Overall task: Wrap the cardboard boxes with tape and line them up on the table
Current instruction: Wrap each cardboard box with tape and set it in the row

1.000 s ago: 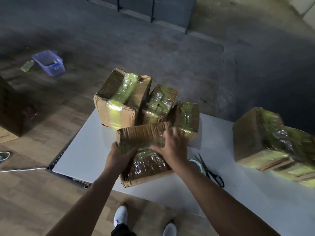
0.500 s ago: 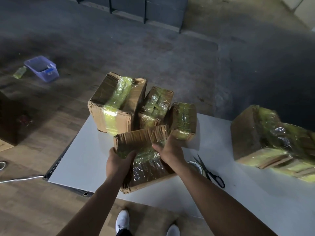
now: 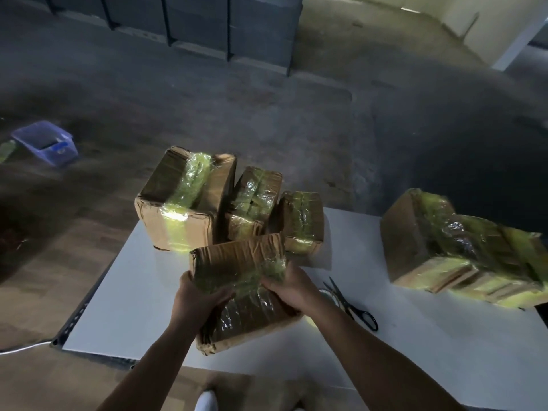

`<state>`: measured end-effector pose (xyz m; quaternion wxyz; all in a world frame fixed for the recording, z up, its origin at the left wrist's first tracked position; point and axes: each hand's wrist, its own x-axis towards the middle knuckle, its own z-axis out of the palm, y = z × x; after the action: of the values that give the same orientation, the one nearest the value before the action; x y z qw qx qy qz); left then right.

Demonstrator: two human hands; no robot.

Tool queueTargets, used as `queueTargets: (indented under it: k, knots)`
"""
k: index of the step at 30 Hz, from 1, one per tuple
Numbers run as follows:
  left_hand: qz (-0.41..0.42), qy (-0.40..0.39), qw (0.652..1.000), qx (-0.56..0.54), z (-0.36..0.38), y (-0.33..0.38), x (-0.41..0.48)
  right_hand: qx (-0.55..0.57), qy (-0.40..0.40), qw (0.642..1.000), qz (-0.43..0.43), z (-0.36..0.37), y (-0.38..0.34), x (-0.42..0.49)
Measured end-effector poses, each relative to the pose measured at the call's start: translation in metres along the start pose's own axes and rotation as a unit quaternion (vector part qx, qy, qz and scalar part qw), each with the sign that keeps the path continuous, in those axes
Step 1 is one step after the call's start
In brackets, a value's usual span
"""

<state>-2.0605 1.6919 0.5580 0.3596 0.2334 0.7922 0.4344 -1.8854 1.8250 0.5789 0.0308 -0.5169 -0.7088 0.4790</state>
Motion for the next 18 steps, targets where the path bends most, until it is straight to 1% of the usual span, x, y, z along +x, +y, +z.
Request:
queueTargets:
  k: [4,6,7,8,10,12,13,14,16,17,18]
  knots:
    - [-0.018,-0.031,0.999,-0.011,-0.002,0.006,-0.006,-0.015,-0.030,0.999,0.006,-0.008,0.000,-0.008]
    - [-0.058,-0.047,0.996,-0.039,-0.012,0.012,-0.014,-0.002,-0.031,0.999,-0.007,-0.018,-0.003,-0.016]
    - [-0.072,-0.041,0.996,-0.046,-0.020,0.018,-0.016,0.003,-0.036,0.999,-0.019,-0.027,-0.007,-0.018]
    - [-0.063,-0.026,0.997,-0.031,-0.028,0.025,-0.017,0.001,-0.044,0.999,-0.027,-0.038,-0.013,-0.021]
    - [0.012,-0.022,0.999,0.043,-0.045,0.046,-0.017,-0.038,-0.072,0.996,-0.039,-0.064,-0.029,-0.027]
    - [0.101,-0.072,0.986,0.111,-0.050,0.073,-0.013,-0.119,-0.102,0.986,-0.064,-0.087,-0.044,-0.030]
    - [0.126,-0.119,0.976,0.130,-0.047,0.085,-0.009,-0.156,-0.114,0.978,-0.077,-0.095,-0.053,-0.032]
    - [0.131,-0.176,0.968,0.124,-0.042,0.097,-0.005,-0.187,-0.125,0.970,-0.090,-0.101,-0.062,-0.033]
    - [0.108,-0.274,0.954,0.047,-0.031,0.116,0.000,-0.230,-0.133,0.957,-0.119,-0.110,-0.079,-0.034]
    - [0.107,-0.294,0.950,0.004,-0.026,0.121,0.002,-0.249,-0.127,0.951,-0.133,-0.113,-0.086,-0.034]
    - [0.121,-0.289,0.950,-0.021,-0.022,0.125,0.005,-0.269,-0.109,0.946,-0.146,-0.116,-0.092,-0.035]
